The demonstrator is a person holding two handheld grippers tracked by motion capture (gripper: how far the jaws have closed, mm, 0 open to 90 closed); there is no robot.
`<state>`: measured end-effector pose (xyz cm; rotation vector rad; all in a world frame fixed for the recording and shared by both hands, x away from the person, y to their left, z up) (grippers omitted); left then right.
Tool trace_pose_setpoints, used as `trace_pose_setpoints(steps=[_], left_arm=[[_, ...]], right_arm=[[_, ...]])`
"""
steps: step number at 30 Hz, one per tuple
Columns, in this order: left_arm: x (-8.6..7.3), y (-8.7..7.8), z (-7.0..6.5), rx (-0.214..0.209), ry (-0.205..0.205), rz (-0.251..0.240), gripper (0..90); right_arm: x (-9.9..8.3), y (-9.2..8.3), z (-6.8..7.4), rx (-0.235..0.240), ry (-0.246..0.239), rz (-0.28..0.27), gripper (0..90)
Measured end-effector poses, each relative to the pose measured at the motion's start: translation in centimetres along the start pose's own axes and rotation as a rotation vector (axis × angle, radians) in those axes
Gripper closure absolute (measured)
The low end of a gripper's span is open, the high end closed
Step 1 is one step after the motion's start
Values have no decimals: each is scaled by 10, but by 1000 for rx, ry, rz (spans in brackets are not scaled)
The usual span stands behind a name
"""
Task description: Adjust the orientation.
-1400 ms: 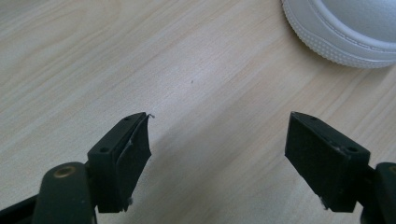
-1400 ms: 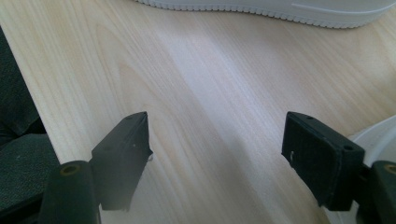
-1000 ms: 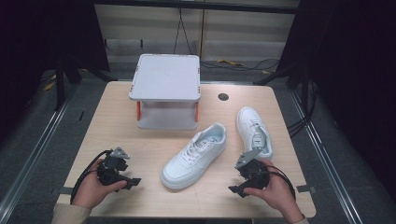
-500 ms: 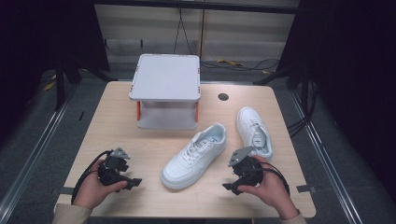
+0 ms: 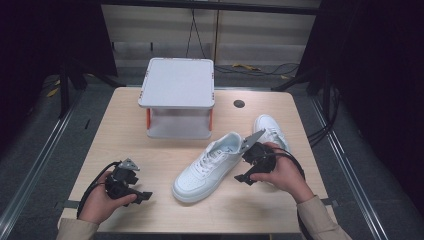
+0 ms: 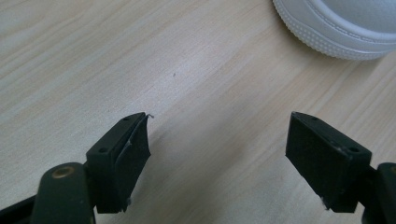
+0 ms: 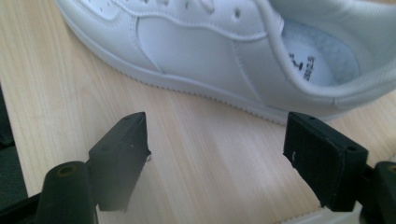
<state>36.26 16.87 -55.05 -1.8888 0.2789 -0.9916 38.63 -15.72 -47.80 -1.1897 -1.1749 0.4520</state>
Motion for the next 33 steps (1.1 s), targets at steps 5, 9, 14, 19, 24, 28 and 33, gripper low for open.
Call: trace_pose_setpoints(steps=[5,9,14,19,24,28,33], left_arm=[[-1,2,-1,-1,10,10,209],[-1,1,0,4,11,9,209],[-1,0,1,6,10,5,209],[-1,0,0,4,13,8,209],[-2,1,0,3,17,11,209],[-3,3,0,2,16,19,208],[-3,3,0,4,15,20,208]], right_arm=[[7,-2,-11,-11,1,12,217],[13,2,-19,-30,-15,44,211],[24,4,-28,-42,-32,21,207],[35,7,-31,-38,-44,-1,207],[37,21,-31,-19,-64,24,207],[36,34,-28,-5,-102,62,208],[38,45,-21,22,-143,84,230]])
Point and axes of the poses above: each handheld gripper's, and its own axes: y roughly forward along the jaws, x roughly out of its top, z roughly to its left, the point moved 9 cm from there along y, roughly forward along the jaws, and after that the axes turned 3 degrees about -x, right-handed, at the moved point
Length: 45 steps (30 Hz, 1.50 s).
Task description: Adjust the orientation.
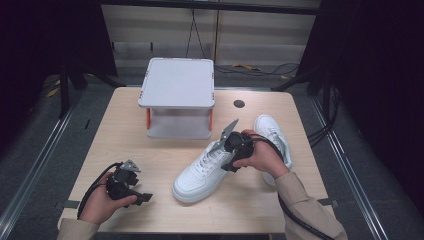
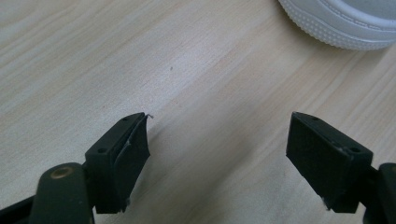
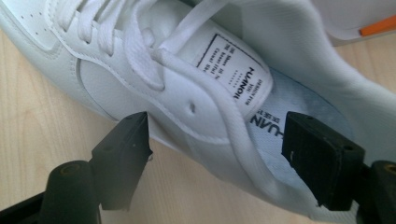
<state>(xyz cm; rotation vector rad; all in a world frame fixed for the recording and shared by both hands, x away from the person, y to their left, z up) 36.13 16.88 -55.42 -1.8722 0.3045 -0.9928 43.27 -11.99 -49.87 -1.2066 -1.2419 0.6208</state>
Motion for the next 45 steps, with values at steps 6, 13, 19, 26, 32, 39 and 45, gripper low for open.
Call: trace_pose_setpoints(steps=[6,13,19,26,32,39,45], left_arm=[[-1,0,0,2,-2,1,207],[0,-2,1,13,6,2,208],[-2,-2,2,19,0,9,207],[-1,-2,4,23,-9,8,208],[0,0,1,25,-2,9,207],[-1,0,2,19,-6,9,207],[-1,1,2,17,-5,11,207]], right_arm=[[-1,11,8,56,-31,56,288],[-5,13,8,38,-104,118,403],[-15,2,15,17,-170,214,724],[-10,-8,49,102,-160,132,831],[2,-18,51,27,-137,80,838],[26,-34,40,-11,-7,-9,839],[48,-24,27,-44,88,-16,839]])
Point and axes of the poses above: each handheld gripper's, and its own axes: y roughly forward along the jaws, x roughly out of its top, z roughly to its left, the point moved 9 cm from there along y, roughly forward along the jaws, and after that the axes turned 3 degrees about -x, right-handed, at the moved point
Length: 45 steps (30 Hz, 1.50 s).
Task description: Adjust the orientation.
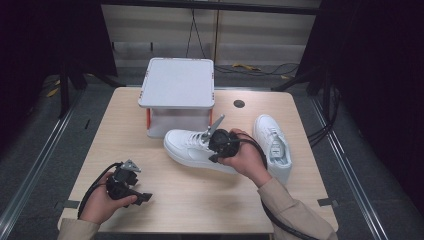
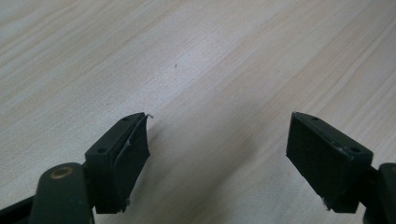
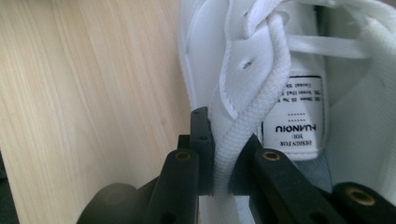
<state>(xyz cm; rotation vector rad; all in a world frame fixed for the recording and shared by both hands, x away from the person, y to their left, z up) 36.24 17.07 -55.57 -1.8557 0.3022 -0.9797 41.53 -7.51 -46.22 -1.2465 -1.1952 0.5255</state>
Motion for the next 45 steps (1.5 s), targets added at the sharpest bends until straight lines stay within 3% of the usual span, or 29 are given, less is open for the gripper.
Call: trace_pose_setpoints(steps=[6,11,16,23,26,28,31,37,39,43,45], left_arm=[[0,1,0,-13,-1,-6,207],[-1,1,-1,-23,1,-5,207],[0,2,-2,-20,9,-3,207],[0,4,-5,-22,20,5,207],[1,4,-6,-22,18,5,207],[1,4,-7,-22,21,7,208],[2,5,-8,-22,23,7,208],[1,5,-8,-23,22,7,208],[1,5,-8,-25,22,9,209],[0,7,-10,-36,17,14,212],[1,7,-12,-41,20,14,213]], right_arm=[[29,18,-6,9,104,-5,839],[42,28,-13,-26,127,-11,839],[52,40,-10,-16,199,-21,835],[54,59,6,-9,184,-22,820],[51,63,9,18,205,-7,807],[48,69,13,61,228,-12,806],[47,73,16,63,237,-9,803],[48,69,14,66,246,-44,690],[48,65,14,58,235,-44,652],[47,55,20,87,228,-45,551],[45,48,20,69,213,-45,511]])
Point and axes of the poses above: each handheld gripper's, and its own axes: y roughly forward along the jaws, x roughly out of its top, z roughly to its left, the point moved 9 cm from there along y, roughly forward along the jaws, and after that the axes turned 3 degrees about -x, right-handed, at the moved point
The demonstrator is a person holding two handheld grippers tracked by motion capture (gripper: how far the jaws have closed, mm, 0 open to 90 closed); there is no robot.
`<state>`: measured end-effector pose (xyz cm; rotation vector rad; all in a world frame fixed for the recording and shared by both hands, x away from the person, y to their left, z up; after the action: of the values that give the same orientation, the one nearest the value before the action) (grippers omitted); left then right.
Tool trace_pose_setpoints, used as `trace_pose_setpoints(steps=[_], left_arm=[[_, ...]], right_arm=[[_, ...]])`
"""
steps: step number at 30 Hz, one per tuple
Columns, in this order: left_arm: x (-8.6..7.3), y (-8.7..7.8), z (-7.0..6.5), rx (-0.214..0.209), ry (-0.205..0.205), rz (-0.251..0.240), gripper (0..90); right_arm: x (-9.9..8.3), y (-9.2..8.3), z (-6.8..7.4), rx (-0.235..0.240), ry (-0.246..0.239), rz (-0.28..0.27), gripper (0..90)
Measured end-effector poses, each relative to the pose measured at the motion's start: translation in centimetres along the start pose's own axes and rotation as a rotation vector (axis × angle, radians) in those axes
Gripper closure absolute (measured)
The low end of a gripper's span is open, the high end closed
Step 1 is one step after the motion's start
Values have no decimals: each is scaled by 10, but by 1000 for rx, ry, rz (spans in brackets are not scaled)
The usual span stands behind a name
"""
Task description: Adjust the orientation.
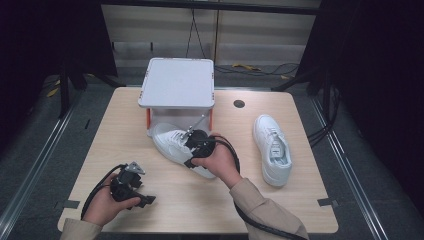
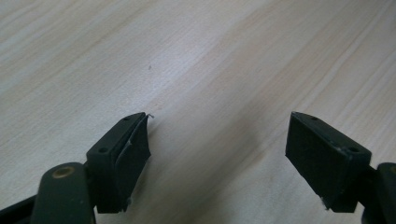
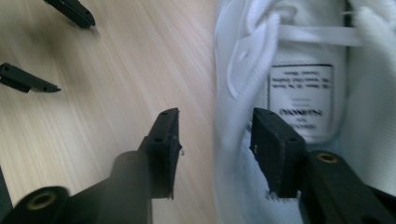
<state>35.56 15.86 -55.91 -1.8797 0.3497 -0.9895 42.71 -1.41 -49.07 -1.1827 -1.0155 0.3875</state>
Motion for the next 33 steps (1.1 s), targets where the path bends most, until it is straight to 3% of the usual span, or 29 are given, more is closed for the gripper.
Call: trace_pose_setpoints(steps=[5,10,11,14,17,20,23,27,30,33], left_arm=[[4,3,-8,-9,7,18,216],[12,8,-17,-23,22,22,216],[15,10,-21,-32,27,24,217],[21,12,-27,-44,49,30,217],[35,13,-39,-58,81,29,217],[44,13,-44,-61,93,26,217],[64,9,-55,-66,140,21,217],[79,6,-62,-61,169,21,219],[84,6,-64,-61,179,24,221],[103,3,-65,-53,186,22,226]], right_arm=[[-15,-27,-15,-33,9,-3,441],[-29,-43,-30,-37,35,-26,378],[-30,-46,-33,-35,41,-50,371],[-41,-56,-43,-54,72,-34,331],[-50,-70,-55,-69,90,-56,319],[-56,-74,-61,-88,94,-49,313],[-68,-77,-69,-89,129,-40,304],[-80,-77,-78,-119,142,-28,296],[-85,-78,-82,-120,160,-31,286],[-97,-80,-90,-130,185,-23,283]])
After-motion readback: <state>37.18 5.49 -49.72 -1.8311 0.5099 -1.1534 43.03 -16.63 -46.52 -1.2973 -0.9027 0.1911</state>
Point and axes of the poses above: each handheld gripper's, and its own axes: y roughly forward along the jaws, x roughly out of its top, z roughly to its left, the point moved 9 cm from there along y, roughly forward along the jaws, and after that the axes turned 3 degrees about -x, right-handed, at the moved point
